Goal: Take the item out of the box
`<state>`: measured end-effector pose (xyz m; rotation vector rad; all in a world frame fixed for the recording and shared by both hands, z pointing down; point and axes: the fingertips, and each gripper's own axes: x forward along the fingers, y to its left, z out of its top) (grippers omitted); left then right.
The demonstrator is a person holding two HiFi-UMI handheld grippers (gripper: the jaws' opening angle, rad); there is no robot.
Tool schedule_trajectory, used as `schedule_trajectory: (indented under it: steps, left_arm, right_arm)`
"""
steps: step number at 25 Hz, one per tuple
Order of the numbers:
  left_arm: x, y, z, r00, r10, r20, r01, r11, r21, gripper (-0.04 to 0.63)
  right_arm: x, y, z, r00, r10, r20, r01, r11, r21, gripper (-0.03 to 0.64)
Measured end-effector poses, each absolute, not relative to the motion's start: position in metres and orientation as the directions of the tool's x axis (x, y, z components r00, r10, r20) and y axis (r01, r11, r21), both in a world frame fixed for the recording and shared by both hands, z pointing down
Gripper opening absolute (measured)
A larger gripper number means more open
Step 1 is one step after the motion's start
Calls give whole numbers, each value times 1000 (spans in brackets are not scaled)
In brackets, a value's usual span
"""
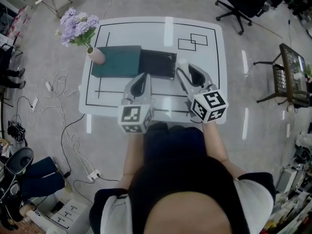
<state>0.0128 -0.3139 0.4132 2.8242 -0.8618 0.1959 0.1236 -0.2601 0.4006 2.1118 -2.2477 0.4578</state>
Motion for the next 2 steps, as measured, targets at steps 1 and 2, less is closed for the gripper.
schedule_trajectory:
  steps: [1,2]
  left_arm:
    - [13,-315,413,823,-539,179,-563,-815,135,11]
    - [14,-316,413,823,-539,180,-564,-815,135,11]
  right_arm:
    - [124,-261,400,-85,-973,217,-980,42,-195,140]
    - [123,-262,400,-87,-972,218,-980,44,-195,140]
